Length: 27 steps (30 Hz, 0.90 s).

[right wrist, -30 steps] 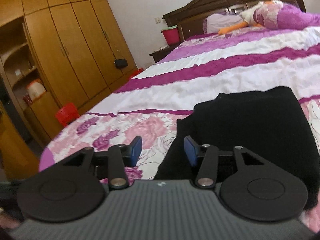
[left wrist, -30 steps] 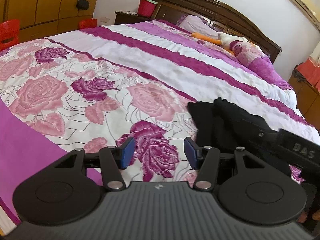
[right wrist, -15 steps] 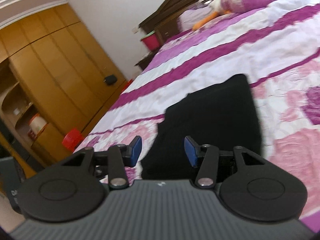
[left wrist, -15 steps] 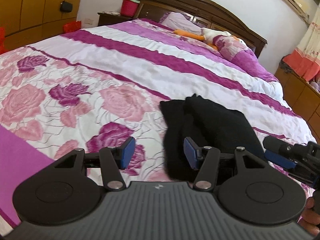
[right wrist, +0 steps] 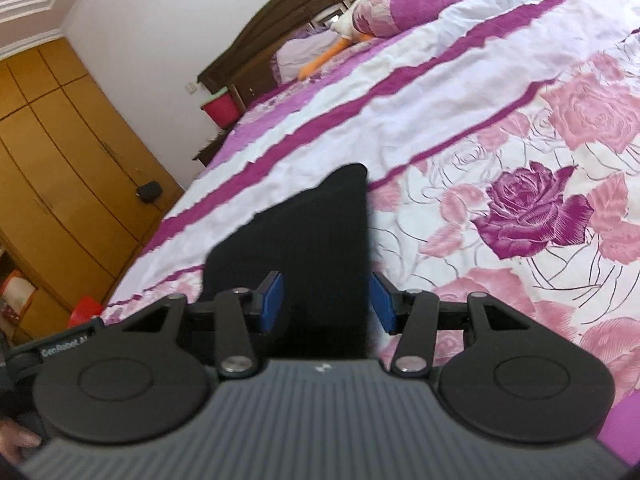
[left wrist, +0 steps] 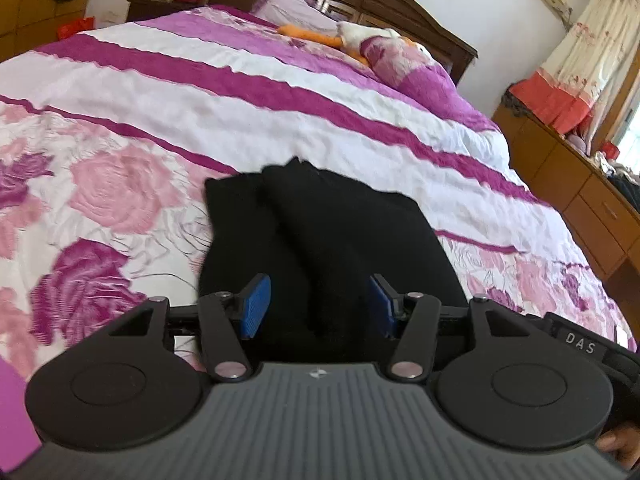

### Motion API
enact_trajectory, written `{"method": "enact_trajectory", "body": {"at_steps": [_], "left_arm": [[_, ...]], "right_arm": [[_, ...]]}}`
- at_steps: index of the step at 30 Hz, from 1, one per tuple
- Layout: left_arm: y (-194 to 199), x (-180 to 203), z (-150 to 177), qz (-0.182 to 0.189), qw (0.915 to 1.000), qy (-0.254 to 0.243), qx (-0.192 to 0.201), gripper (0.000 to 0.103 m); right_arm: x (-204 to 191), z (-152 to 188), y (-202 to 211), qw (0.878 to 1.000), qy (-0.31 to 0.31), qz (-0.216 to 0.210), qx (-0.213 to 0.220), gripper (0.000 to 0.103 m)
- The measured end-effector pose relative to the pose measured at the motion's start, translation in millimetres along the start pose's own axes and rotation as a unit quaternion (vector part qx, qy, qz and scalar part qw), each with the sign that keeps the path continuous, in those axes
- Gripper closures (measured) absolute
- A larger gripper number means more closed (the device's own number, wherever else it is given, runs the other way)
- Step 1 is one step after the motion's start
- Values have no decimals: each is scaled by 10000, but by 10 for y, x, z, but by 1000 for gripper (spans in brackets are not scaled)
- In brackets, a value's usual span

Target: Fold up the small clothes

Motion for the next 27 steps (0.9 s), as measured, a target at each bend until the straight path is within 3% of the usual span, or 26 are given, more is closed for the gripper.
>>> {"method": "enact_trajectory", "body": {"at_steps": [5,8,9,10,12,16,20,23,26,27], "left_arm": [[-259,-7,118,18,9996,-128,-237,43],[-354,-18,165,-40,9995,-262,-189,44],[-358,-8,176,-93,9993,-348,-87,59],[-353,16,186,-76,9990,-450,-33,84],[-300,66,186,-64,9984,-549,133,93],[-181,53,122,-278,9961,-740,399,94],[-268,-134,91,-424,9974,-524,258,94],[-327,-192,100,-432,9979,-450,195,93],[-322,-189,89,-392,9980,-433,249,87],[-318,-188,77,-401,9979,-431,272,80]], "right_arm": [[92,102,-175,9998,-61,-42,-186,51],[86,136,-268,9996,-40,-120,-255,41],[72,145,-289,9995,-14,-144,-265,41],[55,157,-313,9994,16,-186,-277,41],[-4,167,-328,9991,69,-300,-290,41],[-142,144,-366,9980,136,-523,-329,41],[-288,138,-403,9965,561,-523,-333,37],[-260,205,-478,9961,505,-549,-471,38],[-226,229,-485,9961,388,-636,-467,37],[-223,218,-478,9961,390,-647,-458,37]]}}
Point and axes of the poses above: each gripper's, at about its wrist camera, not at the fingertips, and y roughly against the way its jaws point, x to its right, z to its underside, the point moved 6 cm from there along -y, roughly the way its jaws point, and after that the axes turned 14 degrees about y, right-handed, at the moved point
